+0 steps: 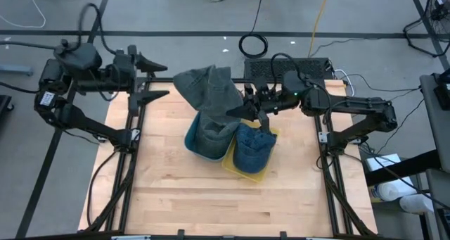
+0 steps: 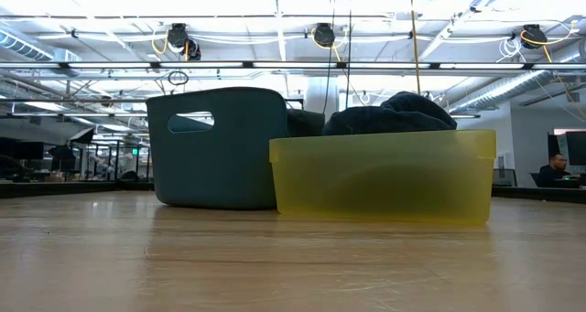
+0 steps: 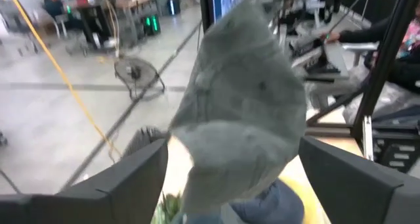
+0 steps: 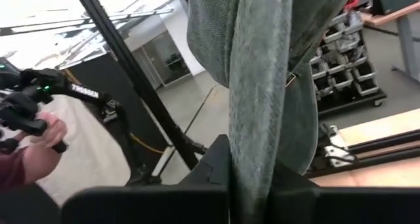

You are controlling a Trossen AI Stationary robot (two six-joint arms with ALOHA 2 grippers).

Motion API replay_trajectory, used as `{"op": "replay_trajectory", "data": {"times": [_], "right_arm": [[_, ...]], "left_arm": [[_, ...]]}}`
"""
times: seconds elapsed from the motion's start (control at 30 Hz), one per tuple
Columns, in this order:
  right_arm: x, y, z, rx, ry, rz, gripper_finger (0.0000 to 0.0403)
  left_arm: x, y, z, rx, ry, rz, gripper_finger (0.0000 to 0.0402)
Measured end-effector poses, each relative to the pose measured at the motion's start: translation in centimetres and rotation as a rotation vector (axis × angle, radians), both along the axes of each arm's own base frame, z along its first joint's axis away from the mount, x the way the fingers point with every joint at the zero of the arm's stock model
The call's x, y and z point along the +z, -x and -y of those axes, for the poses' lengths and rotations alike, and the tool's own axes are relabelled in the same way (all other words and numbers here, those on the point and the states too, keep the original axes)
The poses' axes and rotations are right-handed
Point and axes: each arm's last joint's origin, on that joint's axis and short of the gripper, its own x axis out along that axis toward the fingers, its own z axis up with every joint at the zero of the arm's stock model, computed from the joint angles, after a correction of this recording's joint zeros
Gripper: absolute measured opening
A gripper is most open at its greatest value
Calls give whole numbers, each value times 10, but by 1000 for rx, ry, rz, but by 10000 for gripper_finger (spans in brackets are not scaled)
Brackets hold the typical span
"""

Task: Pick & Place hat
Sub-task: Put the black cap into the blue bin

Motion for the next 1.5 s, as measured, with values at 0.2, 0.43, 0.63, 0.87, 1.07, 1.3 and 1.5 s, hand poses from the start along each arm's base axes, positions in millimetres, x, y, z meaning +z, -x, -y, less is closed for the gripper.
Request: {"op": "replay_trajectory", "data": {"times": [0.2,0.43,0.63,0.87,1.07,1.3,1.5], "right_arm": [[-11,-11,-5,39,-9,-49,0],[-32,-32,-14,85,-43,-121,0],[-29,-34,-20,99,-40,-82,0],[-30,-34,-20,93,-41,-89,0],[-30,-34,-22,98,-35,-87,0],[-30,-34,-22,100,-29,-85,0],[-31,-34,-22,100,-12,-85,0]], "left_arm": [[-10,-12,0,10,42,-82,369],[-14,-21,-3,15,55,-117,370],[-21,-23,-7,34,95,-187,370],[-29,-34,-10,15,144,-241,370],[-35,-50,-12,14,142,-284,370],[-43,-65,-12,-42,177,-323,357],[-44,-65,-12,-34,203,-332,266]]}}
